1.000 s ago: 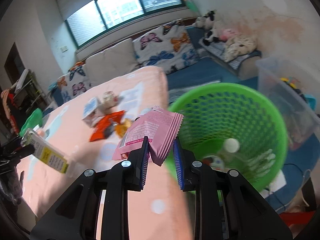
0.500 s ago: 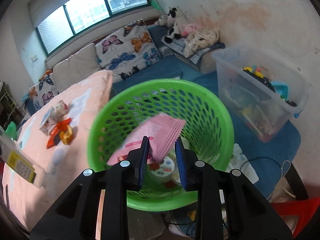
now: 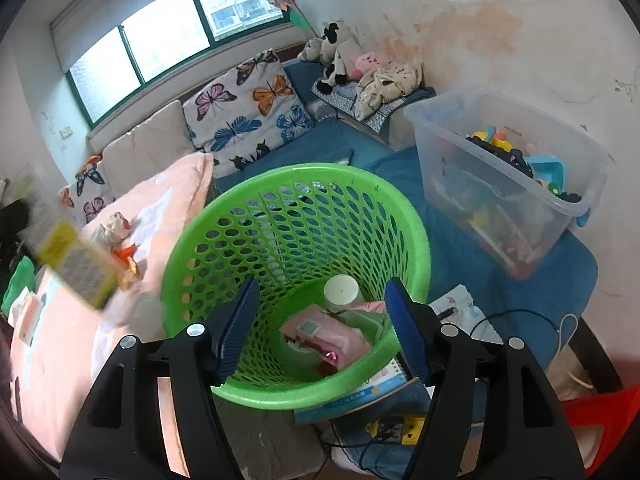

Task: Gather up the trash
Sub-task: 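Lower the bottle into the green basket and open the left gripper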

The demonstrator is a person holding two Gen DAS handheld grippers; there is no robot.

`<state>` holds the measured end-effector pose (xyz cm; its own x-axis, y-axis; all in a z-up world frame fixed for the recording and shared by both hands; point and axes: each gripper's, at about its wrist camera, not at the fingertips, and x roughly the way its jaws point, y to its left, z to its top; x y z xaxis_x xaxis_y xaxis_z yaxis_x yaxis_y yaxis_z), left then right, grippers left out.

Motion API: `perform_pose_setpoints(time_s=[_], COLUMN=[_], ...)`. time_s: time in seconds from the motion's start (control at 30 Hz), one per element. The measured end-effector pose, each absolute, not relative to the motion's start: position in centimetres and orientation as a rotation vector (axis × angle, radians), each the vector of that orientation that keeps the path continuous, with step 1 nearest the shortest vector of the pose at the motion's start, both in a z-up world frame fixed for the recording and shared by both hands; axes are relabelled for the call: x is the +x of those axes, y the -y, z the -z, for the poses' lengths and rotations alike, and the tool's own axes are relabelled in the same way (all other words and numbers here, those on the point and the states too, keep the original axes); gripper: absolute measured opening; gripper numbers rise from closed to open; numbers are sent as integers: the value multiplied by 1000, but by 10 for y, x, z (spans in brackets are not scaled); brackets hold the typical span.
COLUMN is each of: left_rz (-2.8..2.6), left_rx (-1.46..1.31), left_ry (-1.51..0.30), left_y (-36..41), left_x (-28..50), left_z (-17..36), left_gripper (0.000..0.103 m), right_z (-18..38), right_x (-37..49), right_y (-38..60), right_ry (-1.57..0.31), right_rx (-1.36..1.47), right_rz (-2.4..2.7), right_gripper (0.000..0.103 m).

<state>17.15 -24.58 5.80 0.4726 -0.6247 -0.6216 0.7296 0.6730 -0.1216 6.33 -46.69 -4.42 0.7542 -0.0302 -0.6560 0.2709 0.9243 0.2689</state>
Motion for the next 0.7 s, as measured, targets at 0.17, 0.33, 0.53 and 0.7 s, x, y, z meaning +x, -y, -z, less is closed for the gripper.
perform_pose_setpoints(time_s=[0.17, 0.33, 0.53, 0.7], left_rz=[827, 811, 803, 802], left_rx=[204, 236, 234, 173], left_ry=[-720, -777, -862, -900], left_y=[283, 308, 315, 305], left_x=[181, 189, 197, 201], left_z=[-36, -8, 20, 26], left_gripper=[57, 57, 58, 66], right_z=[43, 51, 59, 62], right_x=[55, 52, 48, 46], right_y=[470, 470, 469, 465], right_ry=[-686, -702, -716, -721], right_rx=[382, 395, 417, 425], right_rz=[165, 151, 142, 133], right_gripper=[69, 69, 69, 69])
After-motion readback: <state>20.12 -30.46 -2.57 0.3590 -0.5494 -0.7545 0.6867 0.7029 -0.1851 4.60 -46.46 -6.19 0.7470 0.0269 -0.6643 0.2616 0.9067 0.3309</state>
